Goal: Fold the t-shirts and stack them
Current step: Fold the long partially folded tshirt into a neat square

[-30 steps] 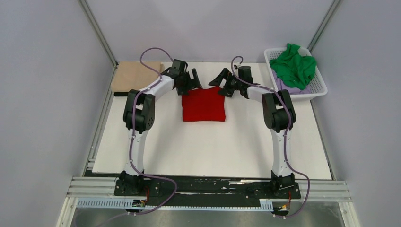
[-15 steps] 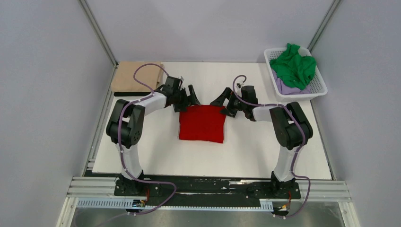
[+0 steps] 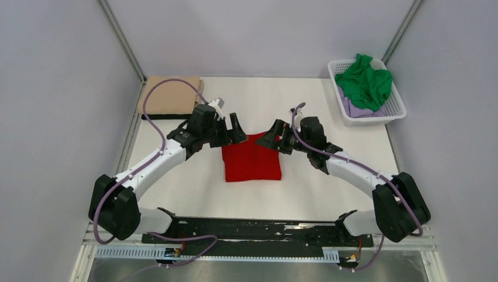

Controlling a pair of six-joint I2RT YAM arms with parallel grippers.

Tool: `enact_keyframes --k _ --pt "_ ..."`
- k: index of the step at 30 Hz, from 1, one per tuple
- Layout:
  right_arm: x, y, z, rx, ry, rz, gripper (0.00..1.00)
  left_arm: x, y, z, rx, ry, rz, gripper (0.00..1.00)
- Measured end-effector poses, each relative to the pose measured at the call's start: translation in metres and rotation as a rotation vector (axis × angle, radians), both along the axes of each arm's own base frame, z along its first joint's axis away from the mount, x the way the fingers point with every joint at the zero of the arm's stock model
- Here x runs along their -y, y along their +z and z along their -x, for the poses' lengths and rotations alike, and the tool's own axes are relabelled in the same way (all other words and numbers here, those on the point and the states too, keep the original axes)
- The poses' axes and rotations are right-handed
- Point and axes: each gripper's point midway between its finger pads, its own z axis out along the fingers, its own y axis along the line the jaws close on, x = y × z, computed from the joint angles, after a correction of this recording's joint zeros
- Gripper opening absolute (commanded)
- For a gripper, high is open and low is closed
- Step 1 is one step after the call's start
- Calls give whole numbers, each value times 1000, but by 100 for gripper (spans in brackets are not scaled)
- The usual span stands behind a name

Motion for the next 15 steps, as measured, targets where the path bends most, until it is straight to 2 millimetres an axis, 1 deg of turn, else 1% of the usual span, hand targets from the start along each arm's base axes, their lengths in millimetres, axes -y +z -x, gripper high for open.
enact_keyframes --k 1,2,3,4,7,10,12,14,15 --pt "-5 0 12 0 23 -9 100 1 0 8 3 -14 16 100" --pt "-8 -4 28 -11 51 -21 100 3 -5 18 -4 -33 38 100" --pt "-8 -13 41 -36 66 -27 100 4 -14 28 -26 -51 54 100" --pt "-6 -23 49 -66 71 -27 100 6 -25 37 -52 -69 69 100" --pt "1 -55 66 -163 67 -18 100 8 -68 63 -171 -108 84 100" --pt "2 -76 72 -226 64 -18 100 11 -100 80 -262 -127 96 100" --pt "3 -91 74 -266 54 -8 100 12 -116 86 -302 -130 95 100" --pt "7 -107 76 -308 31 17 100 15 -119 86 -318 -131 113 100" --pt "8 -112 77 -326 19 15 100 15 -119 86 -319 -128 114 100"
